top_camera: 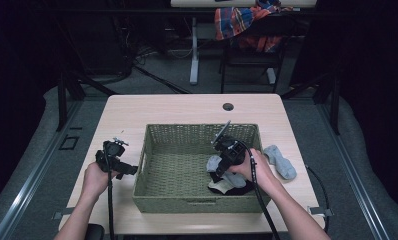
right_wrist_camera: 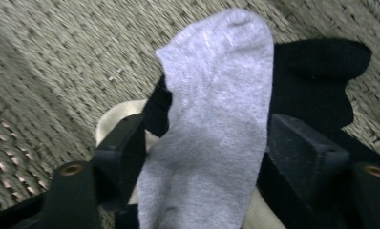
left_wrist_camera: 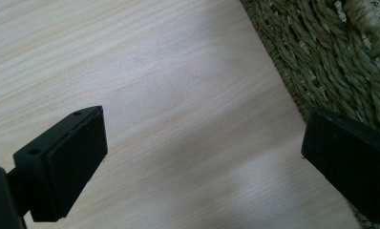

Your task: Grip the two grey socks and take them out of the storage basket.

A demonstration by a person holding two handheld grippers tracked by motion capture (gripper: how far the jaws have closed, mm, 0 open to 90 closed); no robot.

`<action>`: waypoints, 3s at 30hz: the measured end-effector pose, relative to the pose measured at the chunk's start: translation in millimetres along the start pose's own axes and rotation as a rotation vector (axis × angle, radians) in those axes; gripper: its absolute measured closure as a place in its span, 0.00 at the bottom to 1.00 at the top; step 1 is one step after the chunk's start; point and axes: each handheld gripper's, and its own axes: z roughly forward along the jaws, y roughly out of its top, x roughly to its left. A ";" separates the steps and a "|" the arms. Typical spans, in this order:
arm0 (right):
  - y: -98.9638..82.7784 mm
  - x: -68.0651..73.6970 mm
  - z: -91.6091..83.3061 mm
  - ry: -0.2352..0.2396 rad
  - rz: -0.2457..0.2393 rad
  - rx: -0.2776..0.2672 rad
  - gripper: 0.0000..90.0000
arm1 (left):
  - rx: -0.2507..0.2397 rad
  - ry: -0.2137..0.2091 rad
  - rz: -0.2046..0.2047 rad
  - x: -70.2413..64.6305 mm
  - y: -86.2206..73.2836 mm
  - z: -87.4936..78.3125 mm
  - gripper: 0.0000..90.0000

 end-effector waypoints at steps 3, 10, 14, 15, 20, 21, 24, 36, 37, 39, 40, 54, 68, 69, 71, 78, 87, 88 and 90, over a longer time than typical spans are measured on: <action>-0.5 -1.7 3.5 -0.012 0.005 0.033 0.43 | 0.000 -0.001 0.000 -0.3 0.2 0.2 0.02; -2.1 -2.5 7.9 -0.046 -0.003 0.066 0.64 | 0.002 0.001 0.001 -0.7 0.5 -0.1 0.02; -3.3 -0.8 8.2 -0.041 -0.014 0.072 0.82 | 0.001 0.002 0.000 -0.3 0.2 0.2 0.02; -3.1 -0.4 7.9 -0.031 -0.016 0.077 0.86 | 0.002 0.002 -0.001 -0.3 0.1 0.1 0.02; -3.7 2.2 -1.8 -0.023 -0.021 0.063 0.93 | 0.002 0.003 -0.002 -0.2 0.1 0.0 0.02; -4.5 2.5 -5.8 -0.019 -0.024 0.052 0.93 | 0.002 0.003 -0.001 -0.1 0.1 0.0 0.02; -7.4 2.4 -16.6 -0.013 -0.023 0.013 0.94 | 0.002 0.003 -0.001 -0.1 0.2 0.1 0.02; -12.9 -7.9 -46.0 -0.030 0.005 -0.080 0.94 | -0.004 0.006 -0.006 -0.3 0.1 0.4 0.02; -13.4 -8.2 -48.1 -0.031 0.010 -0.092 0.94 | -0.002 0.005 -0.006 -0.2 0.1 0.2 0.02; -13.9 -8.5 -52.4 -0.033 0.011 -0.107 0.94 | 0.000 0.004 -0.006 0.2 0.0 0.2 0.02; -14.0 -8.6 -54.9 -0.038 0.008 -0.108 0.93 | -0.001 0.005 -0.005 0.4 0.0 0.2 0.02; -17.0 -5.5 -79.3 -0.062 0.014 -0.171 0.94 | 0.000 0.003 -0.005 0.2 0.0 0.3 0.02; -26.7 -8.4 -105.0 -0.085 0.030 -0.223 0.94 | 0.000 -0.001 -0.006 -0.2 0.0 0.7 0.02; -27.4 -9.1 -106.6 -0.084 0.028 -0.221 0.94 | 0.000 -0.001 -0.006 -0.1 0.0 0.8 0.02; -28.9 -11.2 -110.0 -0.088 0.027 -0.216 0.94 | 0.000 -0.001 -0.007 -0.1 0.0 0.9 0.02; -36.9 -19.9 -119.3 -0.098 0.057 -0.233 0.95 | 0.000 0.000 -0.004 -0.2 0.1 0.7 0.02; -50.6 -34.8 -135.4 -0.133 0.106 -0.253 0.95 | 0.001 -0.002 -0.007 -0.1 0.0 0.9 0.02; -52.3 -36.8 -136.8 -0.136 0.111 -0.251 0.95 | 0.000 -0.002 -0.006 -0.1 0.0 0.8 0.02; -55.8 -41.1 -138.2 -0.139 0.134 -0.264 0.95 | 0.001 -0.001 -0.005 0.0 -0.1 0.7 0.02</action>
